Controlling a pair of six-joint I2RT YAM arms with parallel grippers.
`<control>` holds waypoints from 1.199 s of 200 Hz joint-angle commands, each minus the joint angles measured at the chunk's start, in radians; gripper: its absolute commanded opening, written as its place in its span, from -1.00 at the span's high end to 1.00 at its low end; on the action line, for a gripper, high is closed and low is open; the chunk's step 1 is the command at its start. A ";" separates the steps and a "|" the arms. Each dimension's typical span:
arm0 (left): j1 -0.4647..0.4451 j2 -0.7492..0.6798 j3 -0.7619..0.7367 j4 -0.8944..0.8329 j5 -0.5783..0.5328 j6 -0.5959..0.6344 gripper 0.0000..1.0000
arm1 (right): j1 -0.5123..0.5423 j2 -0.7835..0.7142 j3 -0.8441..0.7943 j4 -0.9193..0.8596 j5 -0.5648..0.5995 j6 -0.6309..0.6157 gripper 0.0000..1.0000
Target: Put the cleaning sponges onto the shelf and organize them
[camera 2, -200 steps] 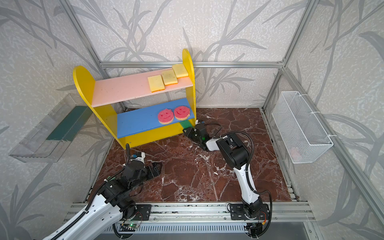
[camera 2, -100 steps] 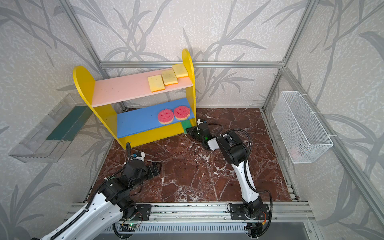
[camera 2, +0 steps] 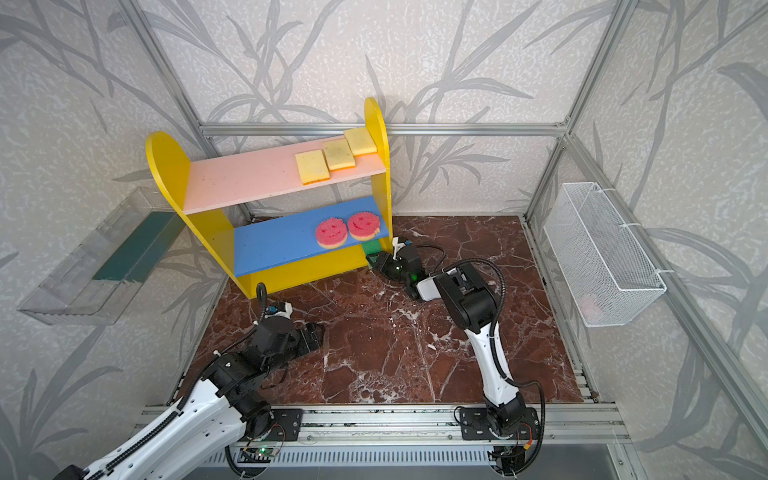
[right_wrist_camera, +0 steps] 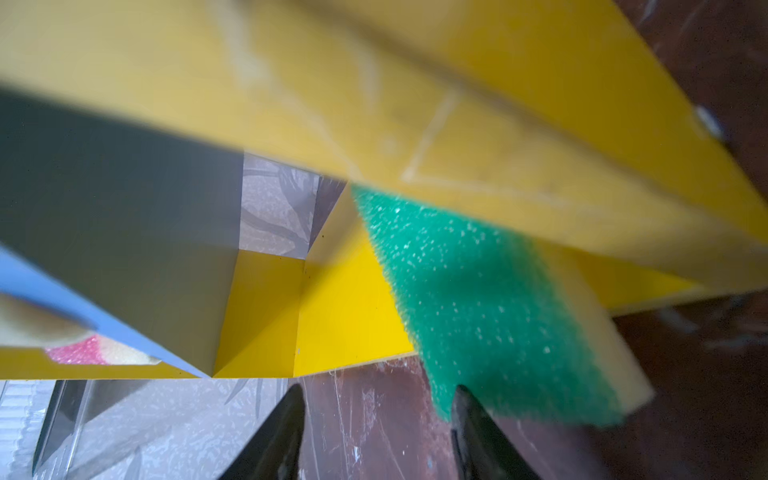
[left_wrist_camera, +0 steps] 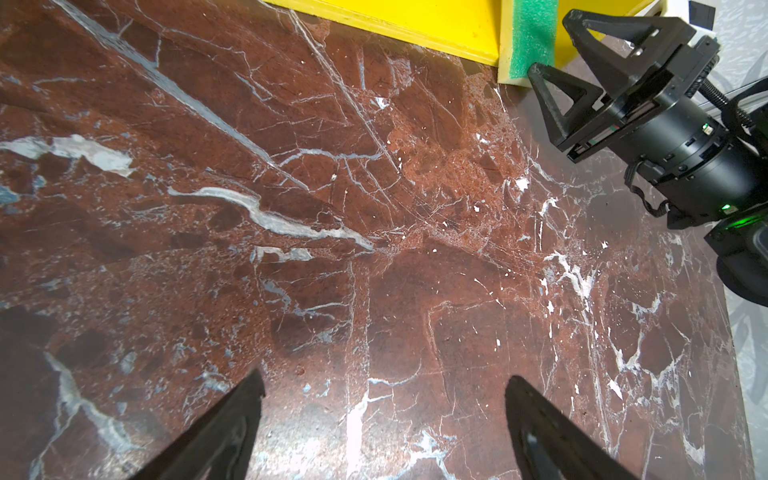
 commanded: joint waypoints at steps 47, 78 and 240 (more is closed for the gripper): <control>0.005 -0.009 0.037 -0.009 -0.010 -0.007 -0.85 | -0.008 -0.072 -0.084 0.050 -0.065 -0.009 0.72; 0.005 -0.003 0.038 -0.005 -0.009 -0.008 -0.84 | -0.014 -0.014 -0.086 0.121 -0.076 0.051 0.94; 0.008 0.056 0.027 0.036 -0.017 0.005 -0.85 | -0.047 0.101 0.040 0.047 -0.057 0.059 0.99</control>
